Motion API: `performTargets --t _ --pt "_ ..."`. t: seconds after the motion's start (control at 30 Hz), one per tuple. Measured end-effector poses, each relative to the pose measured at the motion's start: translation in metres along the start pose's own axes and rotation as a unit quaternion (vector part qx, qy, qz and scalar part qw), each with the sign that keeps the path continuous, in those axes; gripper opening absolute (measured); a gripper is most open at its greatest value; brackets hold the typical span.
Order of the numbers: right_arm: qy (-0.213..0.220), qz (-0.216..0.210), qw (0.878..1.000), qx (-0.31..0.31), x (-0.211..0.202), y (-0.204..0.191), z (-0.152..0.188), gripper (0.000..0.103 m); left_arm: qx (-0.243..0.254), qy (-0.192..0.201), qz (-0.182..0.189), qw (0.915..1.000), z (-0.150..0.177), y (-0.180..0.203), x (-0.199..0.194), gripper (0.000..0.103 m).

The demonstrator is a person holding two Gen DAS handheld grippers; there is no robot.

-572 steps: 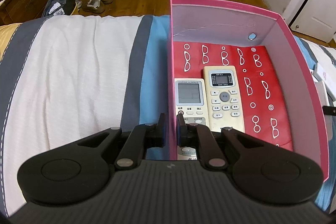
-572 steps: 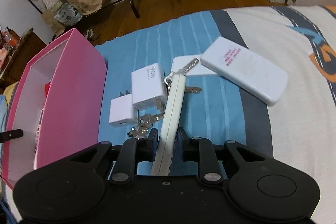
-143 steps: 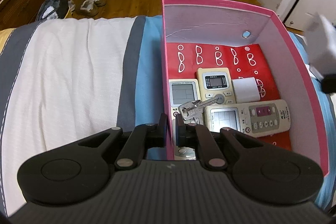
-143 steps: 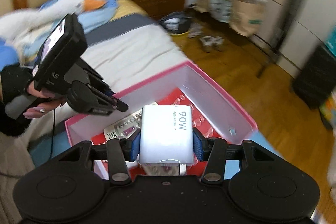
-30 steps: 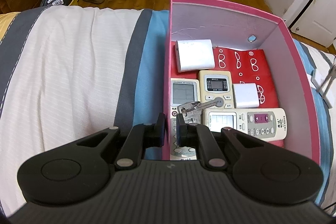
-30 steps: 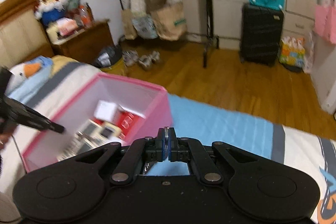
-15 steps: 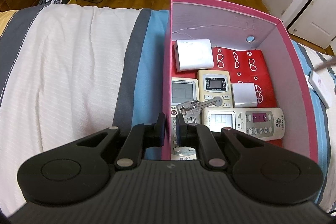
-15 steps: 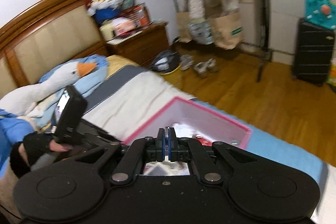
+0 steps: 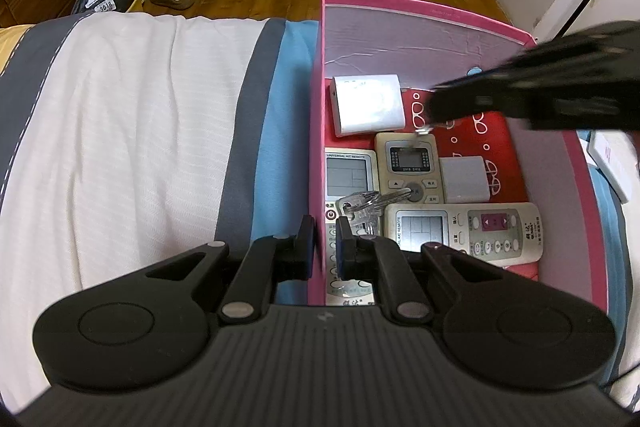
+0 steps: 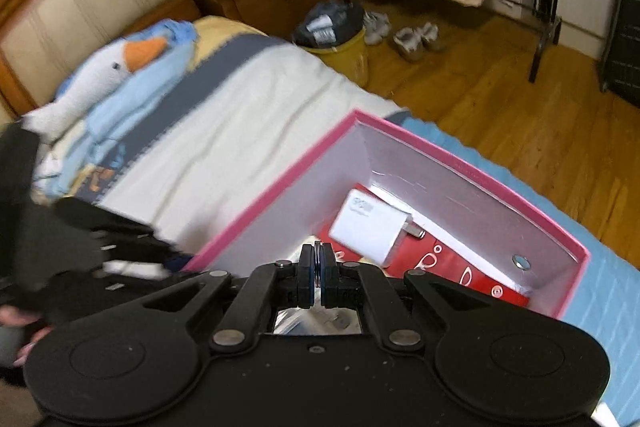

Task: Organize rigid objects
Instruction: 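Carry the keys into the box and release them onto the white charger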

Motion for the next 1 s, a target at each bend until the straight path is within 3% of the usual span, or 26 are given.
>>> performTargets --t 0.43,0.53,0.57,1.0 --pt "0.024 0.026 0.999 0.016 0.032 0.020 -0.038 0.004 0.009 0.003 -0.001 1.0000 0.000 0.002 -0.001 0.008" --pt "0.031 0.046 0.998 0.024 0.034 0.023 -0.040 0.013 0.007 0.003 0.002 1.0000 0.001 0.000 -0.001 0.008" --pt "0.032 0.047 0.998 0.022 0.034 0.023 -0.040 0.023 0.007 0.002 0.002 1.0000 0.001 0.000 -0.001 0.008" --pt "0.066 0.046 0.997 0.016 -0.005 0.014 -0.017 0.032 0.007 0.002 0.002 1.0000 0.000 0.000 0.000 0.008"
Point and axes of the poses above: each gripper's, at about its wrist camera, not at the fingertips, and x roughly the way its jaws point, y to its right, z to its underside, the point moved 3 cm from there along x, roughly the way its jaws point, and after that the axes turned 13 degrees about -y, right-handed, at the moved point
